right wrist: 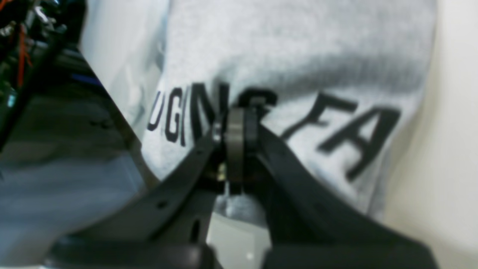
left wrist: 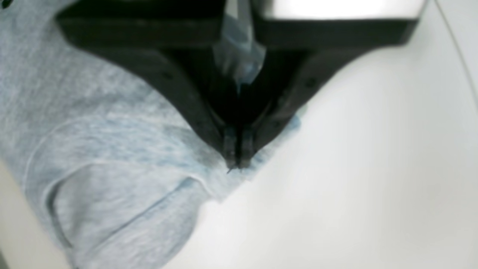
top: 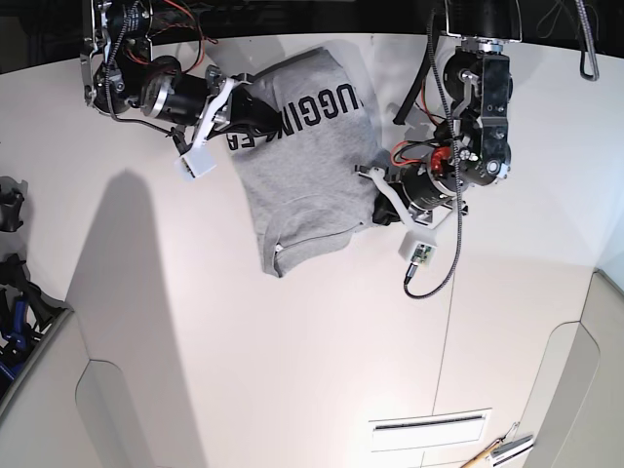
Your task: Fold the T-shirt properly
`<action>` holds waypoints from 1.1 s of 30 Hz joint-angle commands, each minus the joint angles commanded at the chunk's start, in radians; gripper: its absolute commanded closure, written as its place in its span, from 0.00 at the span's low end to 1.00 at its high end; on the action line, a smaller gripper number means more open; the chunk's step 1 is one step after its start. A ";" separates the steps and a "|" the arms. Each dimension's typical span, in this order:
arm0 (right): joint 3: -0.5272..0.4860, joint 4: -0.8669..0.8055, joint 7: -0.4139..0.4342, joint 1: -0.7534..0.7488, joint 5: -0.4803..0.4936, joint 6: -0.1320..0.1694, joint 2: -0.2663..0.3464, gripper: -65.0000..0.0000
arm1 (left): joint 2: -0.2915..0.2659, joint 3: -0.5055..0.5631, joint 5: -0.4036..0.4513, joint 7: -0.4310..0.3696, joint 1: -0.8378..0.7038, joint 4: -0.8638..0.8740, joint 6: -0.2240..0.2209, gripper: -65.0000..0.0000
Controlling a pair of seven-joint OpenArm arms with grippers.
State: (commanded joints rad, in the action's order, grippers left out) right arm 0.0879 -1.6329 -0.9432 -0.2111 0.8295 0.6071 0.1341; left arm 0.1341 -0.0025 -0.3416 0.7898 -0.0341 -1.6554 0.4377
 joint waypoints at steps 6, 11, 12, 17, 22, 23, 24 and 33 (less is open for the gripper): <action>0.111 -0.046 -0.009 0.005 -0.029 0.000 0.004 1.00 | 0.131 0.000 -0.031 0.014 -0.092 -0.184 -0.001 1.00; 0.246 -0.059 -0.005 0.005 -0.065 0.000 0.004 1.00 | 0.154 -0.018 -0.076 0.015 -0.235 -0.315 0.000 1.00; 0.244 -0.059 0.001 0.005 -0.083 0.000 0.003 1.00 | 0.154 -0.025 -0.090 0.015 -0.267 -0.338 0.000 1.00; 0.124 -0.032 0.050 0.005 -0.104 0.000 0.003 1.00 | 0.154 -0.031 -0.096 0.026 -0.366 -0.386 0.000 1.00; -0.068 0.035 0.124 0.006 -0.165 -0.003 -0.004 1.00 | 0.154 -0.049 -0.096 0.069 -0.377 -0.386 -0.001 1.00; -0.097 0.036 0.138 0.006 -0.186 -0.009 -0.010 1.00 | 0.154 -0.068 -0.096 0.072 -0.382 -0.387 0.000 1.00; -0.114 0.036 0.140 0.009 -0.199 -0.009 -0.022 1.00 | 0.154 -0.093 -0.096 0.072 -0.386 -0.387 0.000 1.00; -0.049 -0.053 0.000 -0.011 -0.167 -0.008 0.006 1.00 | 0.154 -0.391 -0.270 0.147 -0.515 -0.488 0.103 1.00</action>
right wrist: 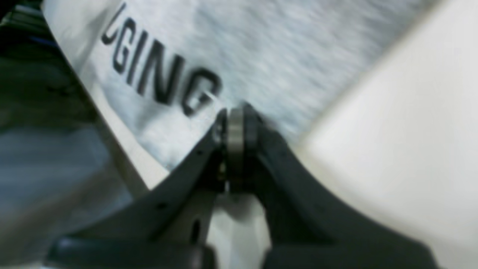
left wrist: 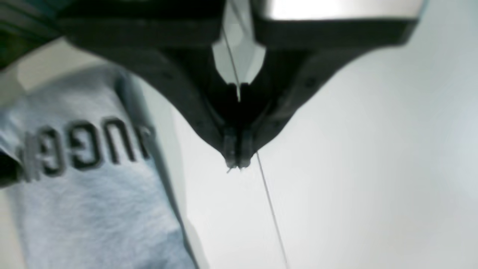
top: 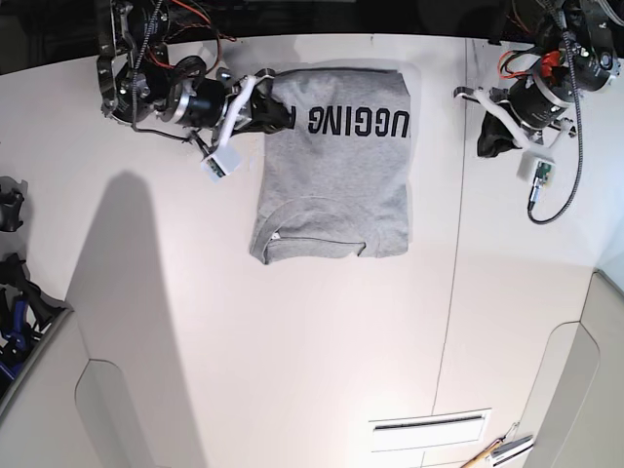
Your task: Fold the T-shirt properly
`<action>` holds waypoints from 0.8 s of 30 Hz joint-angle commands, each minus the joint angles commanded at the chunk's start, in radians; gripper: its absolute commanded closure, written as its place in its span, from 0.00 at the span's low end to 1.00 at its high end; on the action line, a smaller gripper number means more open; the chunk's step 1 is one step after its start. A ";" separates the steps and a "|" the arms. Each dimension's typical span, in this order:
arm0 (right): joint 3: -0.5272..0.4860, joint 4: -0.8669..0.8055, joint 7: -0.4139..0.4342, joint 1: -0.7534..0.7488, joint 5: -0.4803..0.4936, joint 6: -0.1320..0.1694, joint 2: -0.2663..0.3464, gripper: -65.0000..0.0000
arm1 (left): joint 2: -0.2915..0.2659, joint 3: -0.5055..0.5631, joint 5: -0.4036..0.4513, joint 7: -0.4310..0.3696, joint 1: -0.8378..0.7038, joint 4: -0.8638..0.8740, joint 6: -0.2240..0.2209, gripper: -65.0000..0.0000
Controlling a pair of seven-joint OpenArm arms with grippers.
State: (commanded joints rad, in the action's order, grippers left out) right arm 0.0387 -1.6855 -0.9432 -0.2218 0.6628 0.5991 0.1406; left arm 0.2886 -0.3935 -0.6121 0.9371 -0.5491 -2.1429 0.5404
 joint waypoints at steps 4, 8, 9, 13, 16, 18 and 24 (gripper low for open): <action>0.113 -0.121 -0.026 -0.092 0.098 0.000 0.097 1.00 | 0.000 -0.088 -0.038 0.008 -0.161 -0.097 0.003 1.00; 0.149 -0.196 -0.116 -0.209 0.214 0.008 0.194 1.00 | 0.000 -0.103 -0.042 0.040 -0.326 -0.111 0.003 1.00; 0.149 -0.198 -0.116 -0.245 0.224 0.008 0.222 1.00 | 0.000 -0.103 -0.042 0.040 -0.370 -0.111 0.003 1.00; 0.149 -0.196 -0.111 -0.367 0.227 0.011 0.337 1.00 | 0.000 -0.103 0.004 0.039 -0.526 -0.093 0.017 1.00; 0.147 -0.195 -0.111 -0.441 0.228 0.011 0.409 1.00 | 0.002 -0.102 0.002 0.019 -0.606 -0.001 0.068 1.00; 0.143 -0.190 -0.108 -0.483 0.228 0.011 0.443 1.00 | 0.020 -0.095 0.003 -0.015 -0.632 0.097 0.079 1.00; 0.070 -0.080 -0.027 -0.574 0.208 0.011 0.533 1.00 | 0.084 0.122 0.214 -0.306 -0.631 0.414 0.079 1.00</action>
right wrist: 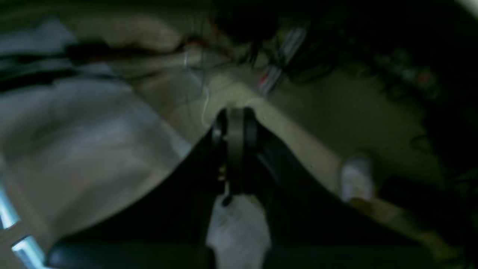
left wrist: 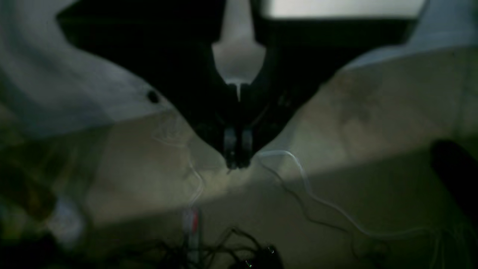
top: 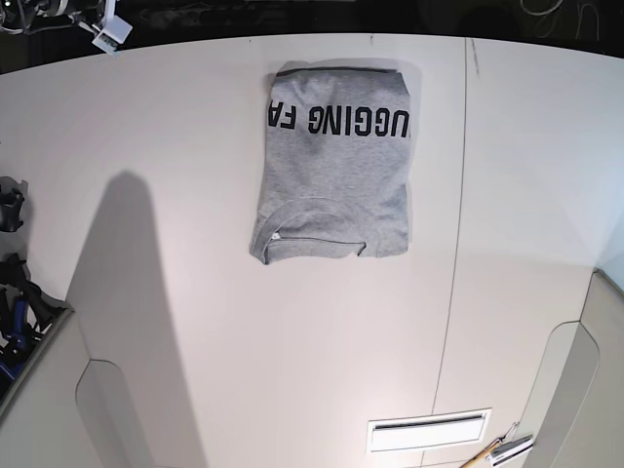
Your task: Fold the T-shirt properly
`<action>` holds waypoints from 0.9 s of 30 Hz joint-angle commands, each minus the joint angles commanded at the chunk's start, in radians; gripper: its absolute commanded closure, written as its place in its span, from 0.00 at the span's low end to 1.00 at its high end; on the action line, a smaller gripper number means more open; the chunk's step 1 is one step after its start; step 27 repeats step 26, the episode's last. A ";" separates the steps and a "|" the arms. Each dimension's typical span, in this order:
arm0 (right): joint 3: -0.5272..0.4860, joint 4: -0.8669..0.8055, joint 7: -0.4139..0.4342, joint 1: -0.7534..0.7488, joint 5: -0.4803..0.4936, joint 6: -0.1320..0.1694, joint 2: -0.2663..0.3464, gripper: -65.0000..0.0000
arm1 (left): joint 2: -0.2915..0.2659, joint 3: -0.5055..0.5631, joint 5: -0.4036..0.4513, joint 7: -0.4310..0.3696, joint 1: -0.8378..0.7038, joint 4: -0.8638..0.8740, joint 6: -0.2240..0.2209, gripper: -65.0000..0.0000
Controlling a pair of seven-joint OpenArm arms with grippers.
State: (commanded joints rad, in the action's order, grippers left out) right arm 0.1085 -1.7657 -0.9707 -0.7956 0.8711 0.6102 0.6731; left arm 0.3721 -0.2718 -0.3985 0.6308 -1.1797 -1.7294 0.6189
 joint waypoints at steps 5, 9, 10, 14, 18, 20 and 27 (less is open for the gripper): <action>-0.238 0.226 0.163 0.050 0.000 -0.003 0.079 1.00 | -0.002 0.279 0.159 -0.314 0.108 0.311 -0.182 1.00; -0.445 0.431 0.272 0.169 -0.013 -0.006 0.079 1.00 | -0.013 0.461 0.148 -0.500 0.244 0.559 -0.458 1.00; -0.487 0.483 0.306 0.199 -0.034 -0.006 0.071 1.00 | -0.018 0.502 0.145 -0.531 0.277 0.614 -0.504 1.00; -0.601 0.684 0.351 0.297 -0.206 -0.007 0.003 1.00 | -0.026 0.677 0.078 -0.567 0.419 0.826 -0.566 1.00; -0.645 0.839 0.351 0.361 -0.332 -0.008 -0.085 1.00 | -0.027 0.831 0.015 -0.568 0.537 0.990 -0.566 1.00; -0.653 0.886 0.363 0.386 -0.377 -0.008 -0.120 1.00 | -0.035 0.878 -0.023 -0.568 0.576 1.035 -0.567 1.00; -0.653 0.924 0.407 0.448 -0.392 -0.010 -0.151 1.00 | -0.065 0.896 -0.063 -0.629 0.634 1.062 -0.671 1.00</action>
